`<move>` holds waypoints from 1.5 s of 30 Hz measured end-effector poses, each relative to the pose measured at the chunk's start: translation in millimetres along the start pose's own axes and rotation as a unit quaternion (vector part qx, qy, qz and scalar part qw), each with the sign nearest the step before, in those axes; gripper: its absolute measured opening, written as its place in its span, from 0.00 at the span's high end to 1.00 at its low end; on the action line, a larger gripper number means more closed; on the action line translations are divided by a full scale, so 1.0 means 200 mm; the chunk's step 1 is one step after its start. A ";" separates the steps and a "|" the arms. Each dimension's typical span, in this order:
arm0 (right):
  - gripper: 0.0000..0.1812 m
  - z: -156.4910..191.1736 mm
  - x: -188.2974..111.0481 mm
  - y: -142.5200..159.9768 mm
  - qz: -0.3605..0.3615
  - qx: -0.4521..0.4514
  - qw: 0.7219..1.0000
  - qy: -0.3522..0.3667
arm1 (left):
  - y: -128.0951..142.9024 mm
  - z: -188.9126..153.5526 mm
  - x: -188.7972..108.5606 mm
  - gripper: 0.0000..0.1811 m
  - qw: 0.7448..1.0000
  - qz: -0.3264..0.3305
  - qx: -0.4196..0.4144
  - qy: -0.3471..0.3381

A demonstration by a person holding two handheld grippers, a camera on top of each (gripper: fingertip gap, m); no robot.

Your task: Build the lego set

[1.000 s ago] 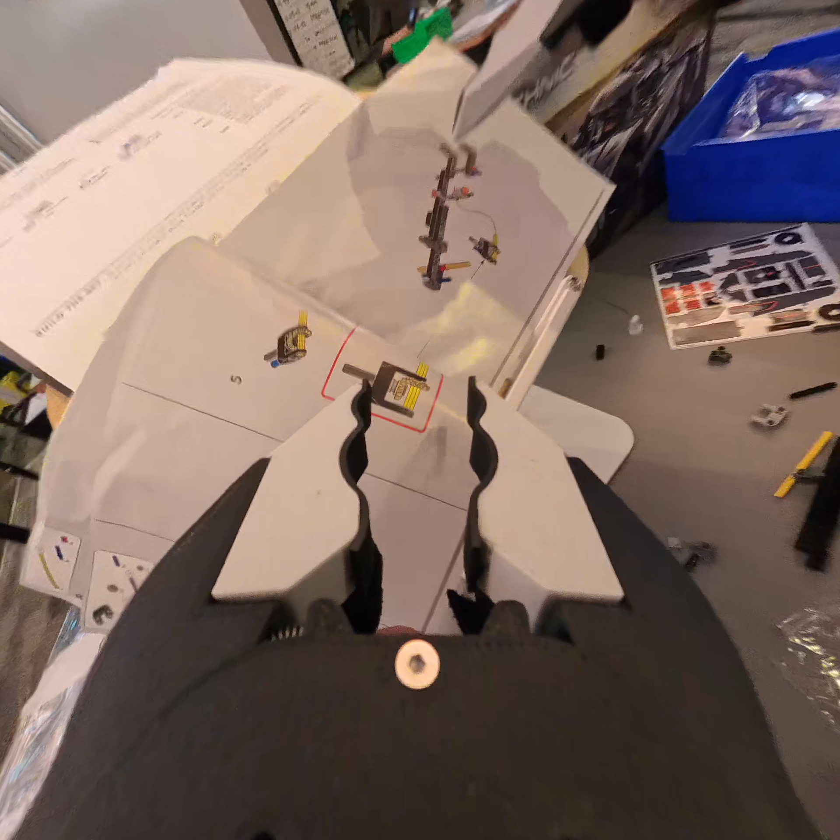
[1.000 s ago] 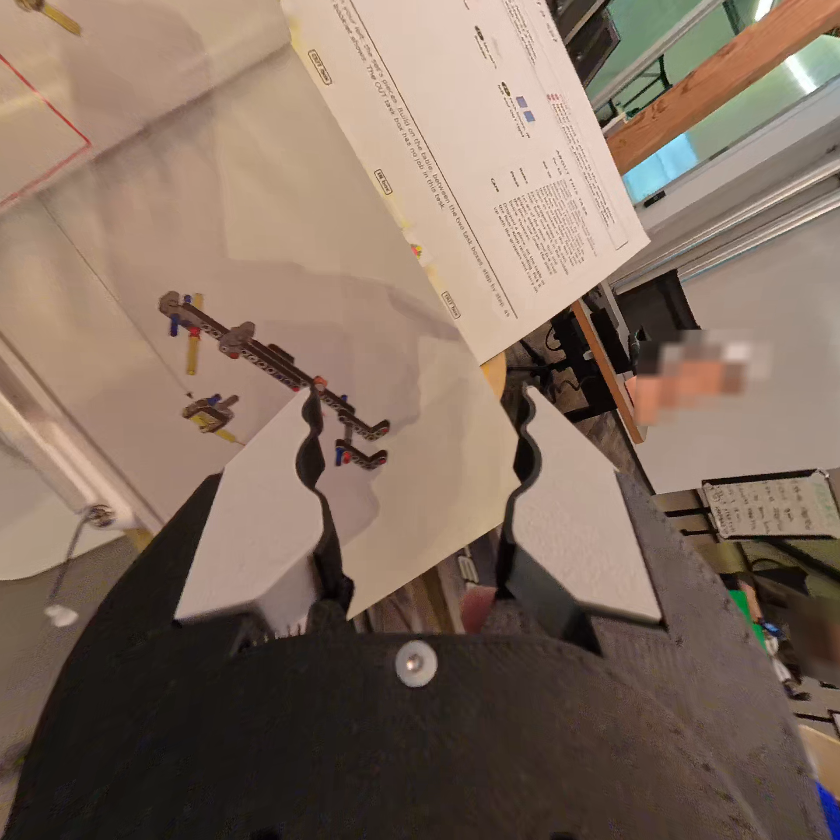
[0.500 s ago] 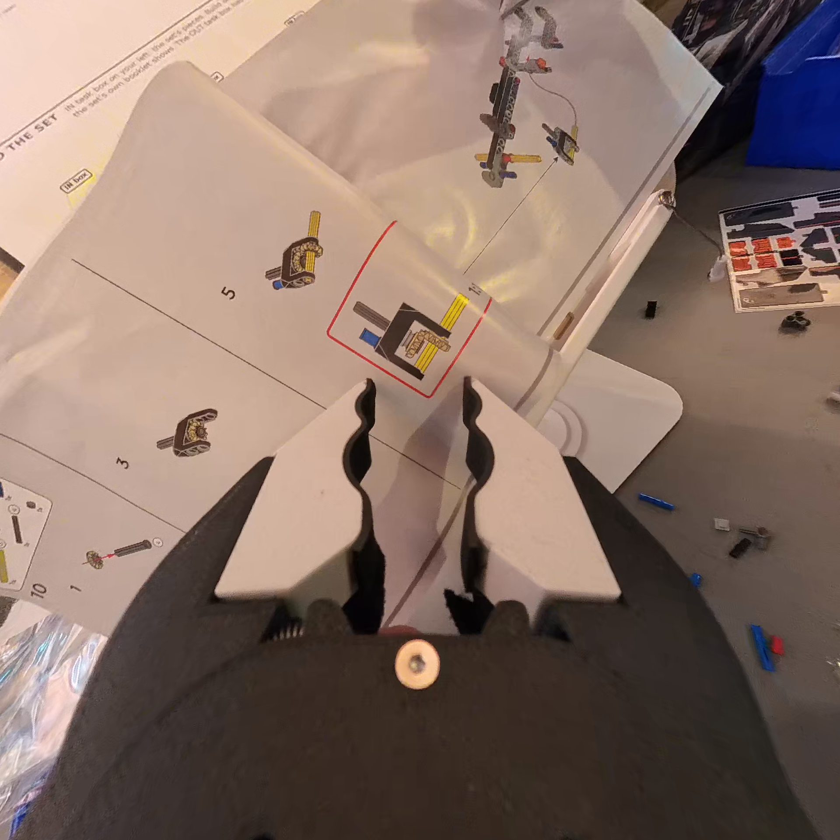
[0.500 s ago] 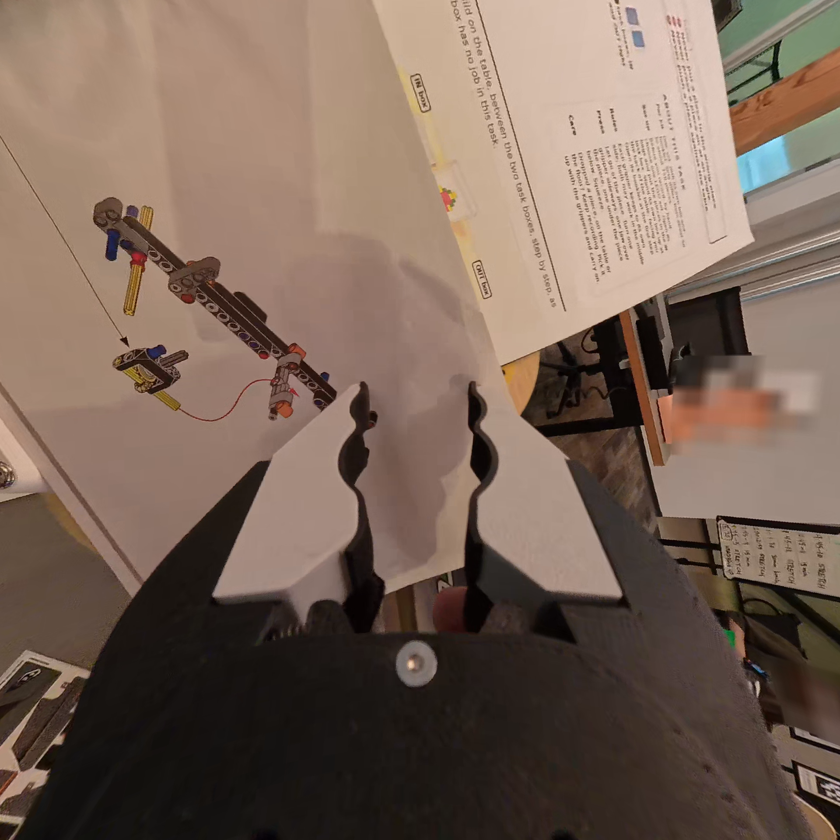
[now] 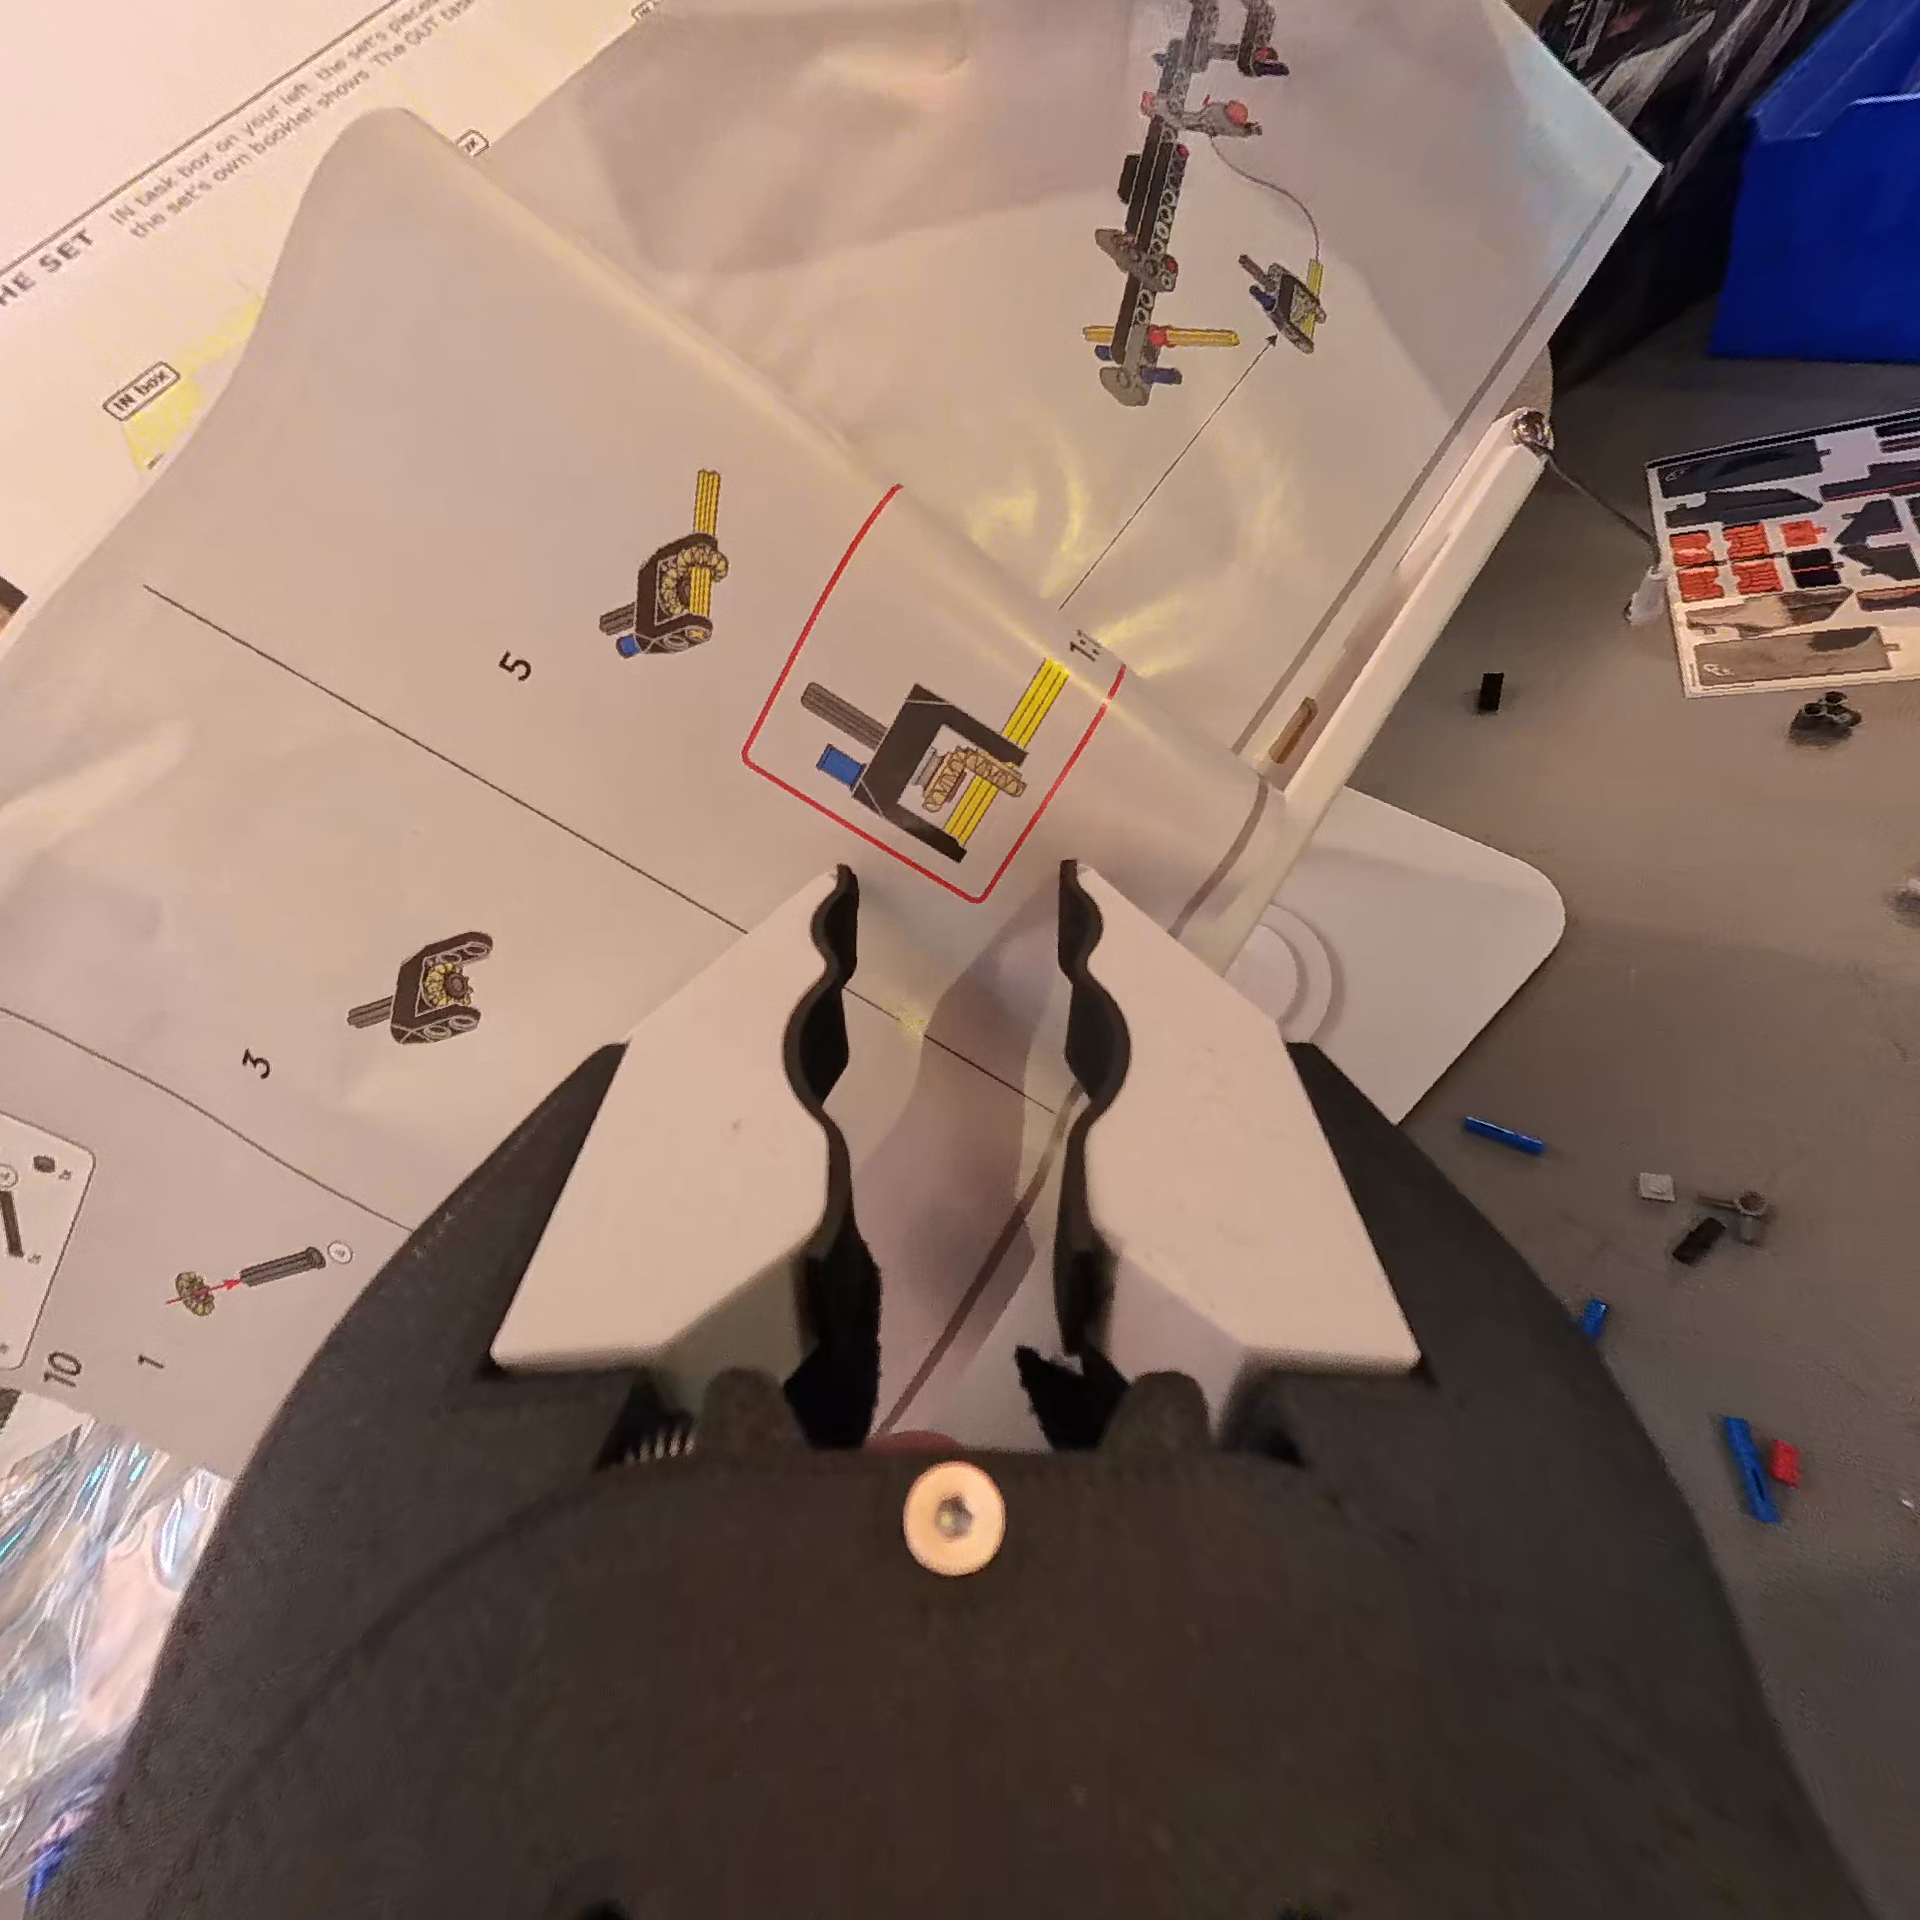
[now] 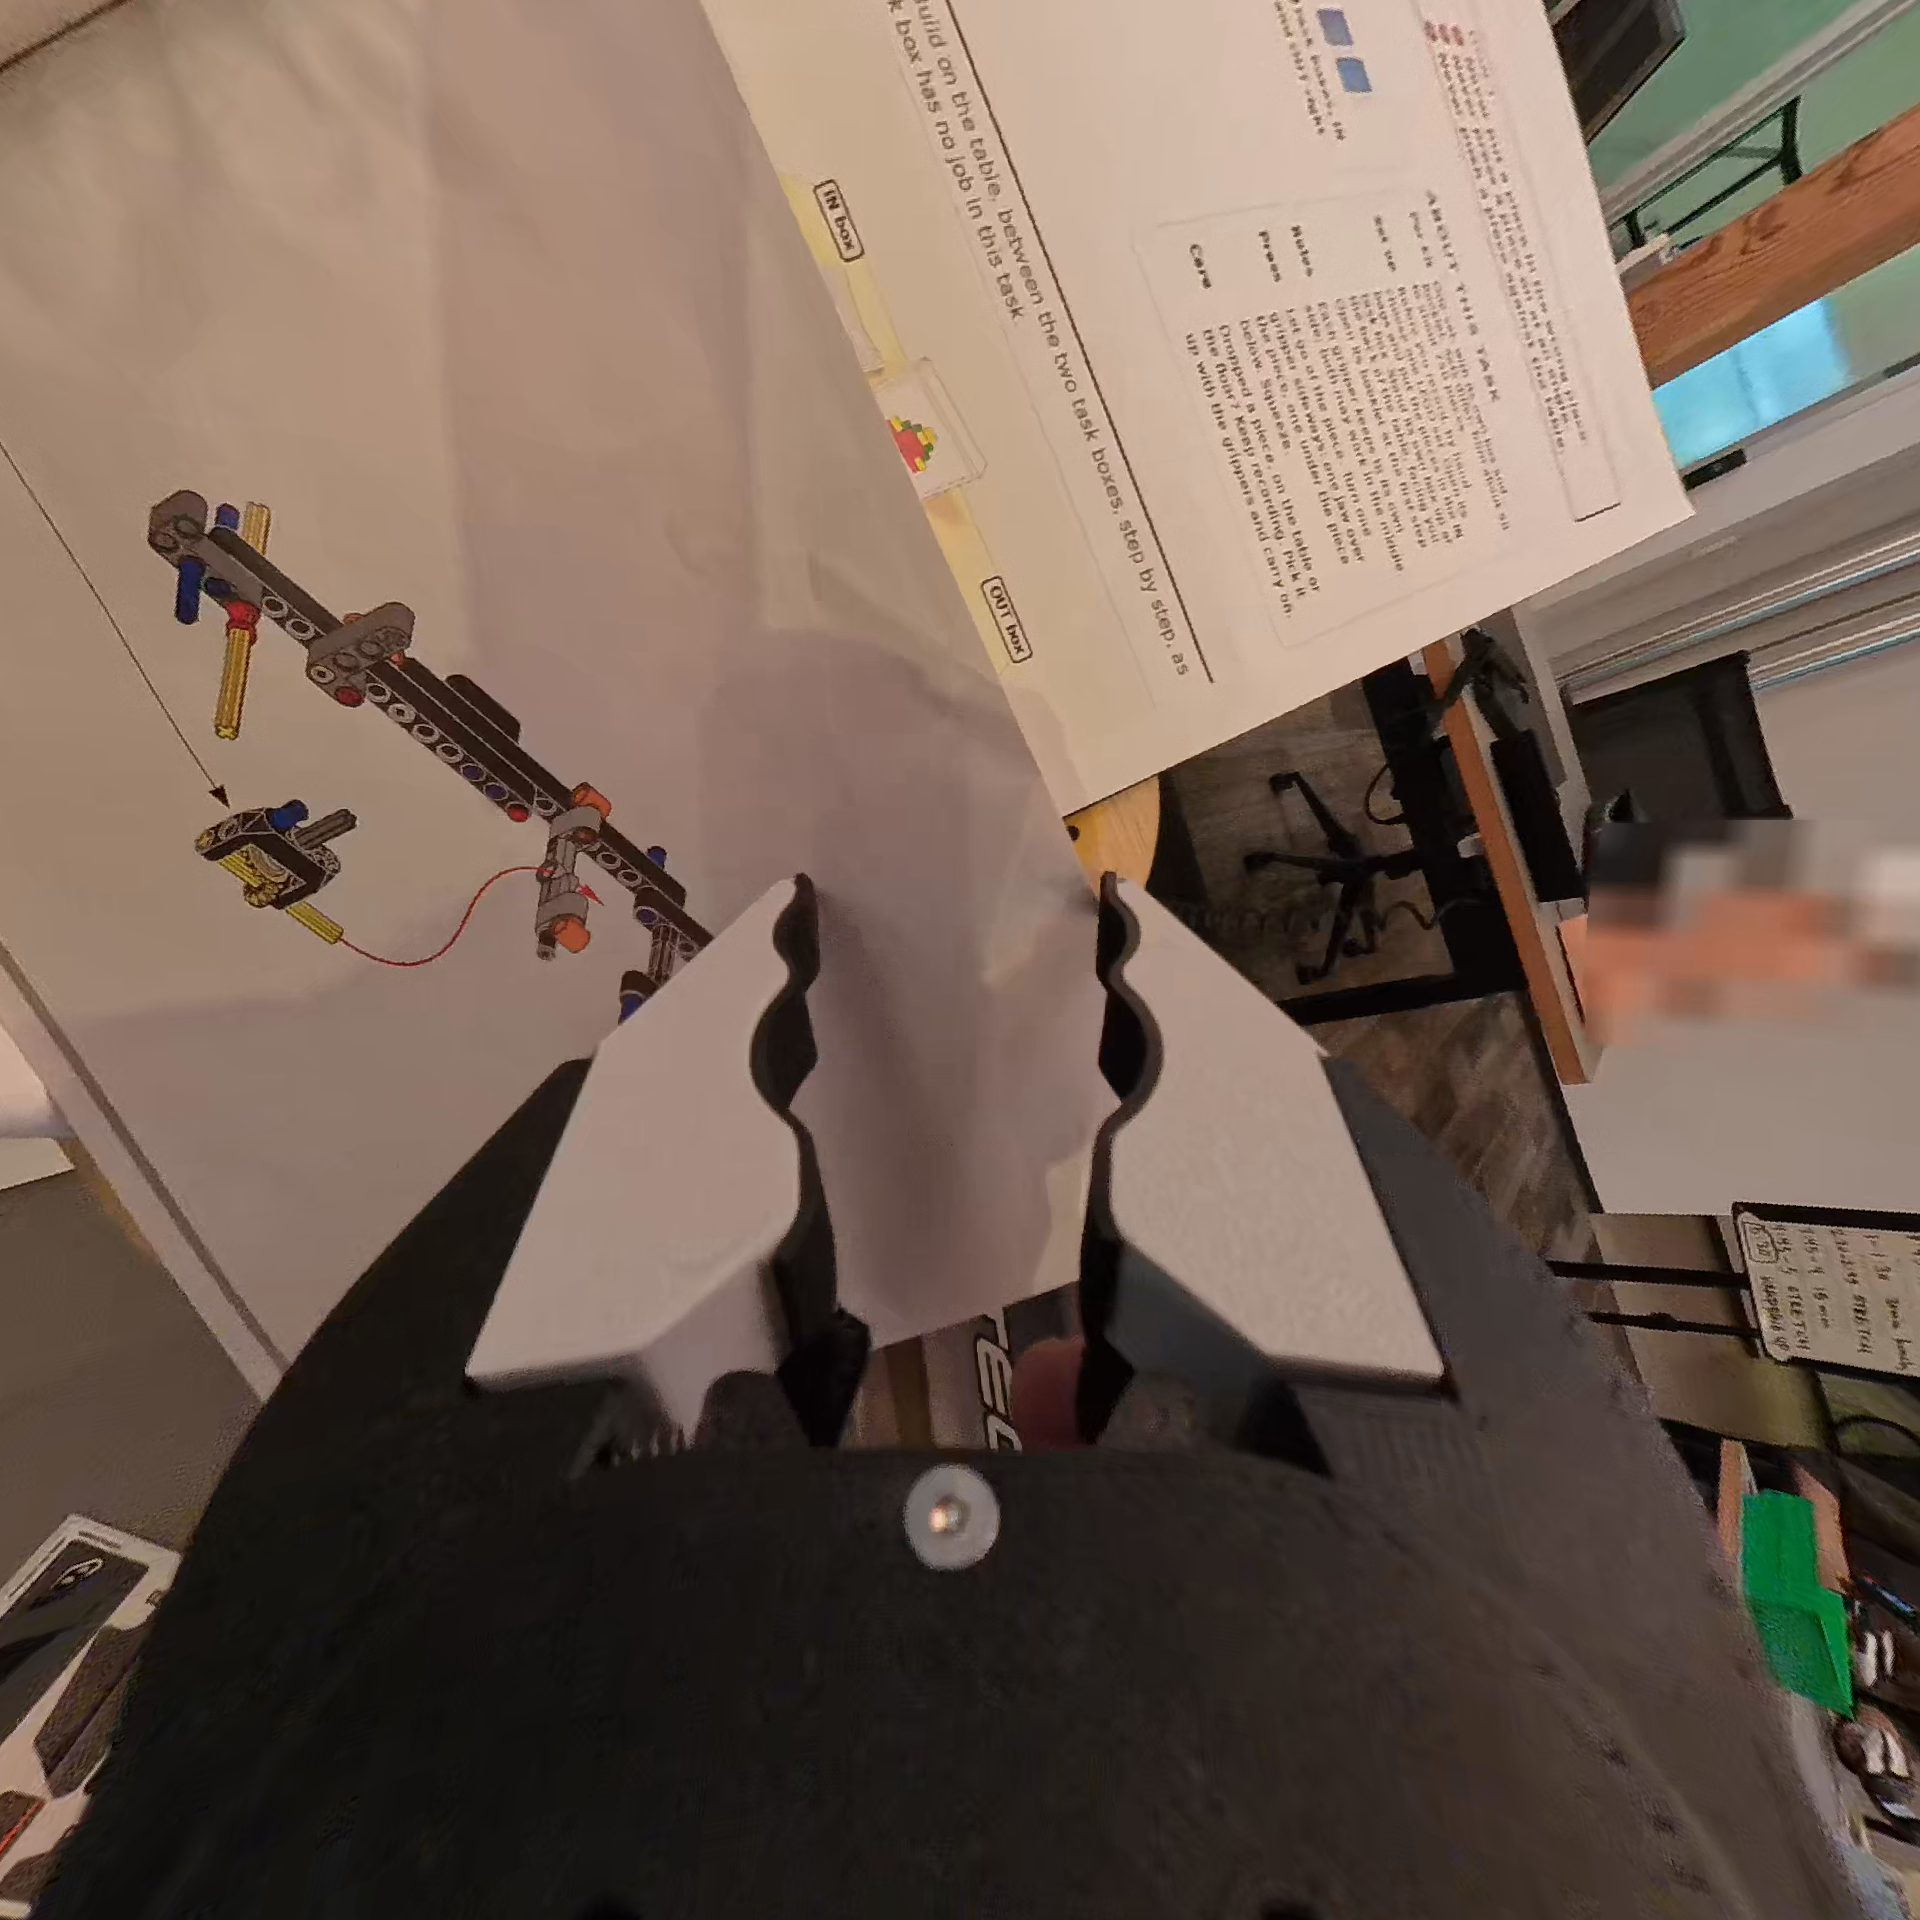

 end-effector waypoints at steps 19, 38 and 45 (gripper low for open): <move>1.00 0.29 -0.19 -0.11 -0.009 0.031 0.991 -0.129 | -0.04 0.02 -0.02 0.78 1.000 -0.013 0.000 -0.008; 1.00 0.63 -0.13 -1.11 -0.170 0.238 0.890 -0.348 | -0.35 -0.16 -0.50 0.31 0.967 -0.132 -0.140 0.165; 0.89 0.76 0.09 -1.27 -0.139 0.259 0.884 -0.364 | -0.02 -0.03 -0.31 0.48 0.981 -0.005 -0.168 0.094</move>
Point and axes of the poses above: each gripper's, where its closed fingertips meet, x out along the fingers, y out of its underside, z = x × y across the jaws, the point moved 1 cm from there along -x, back along the fingers, and after that the axes turned 6 degrees about z, right-handed, at the moved point
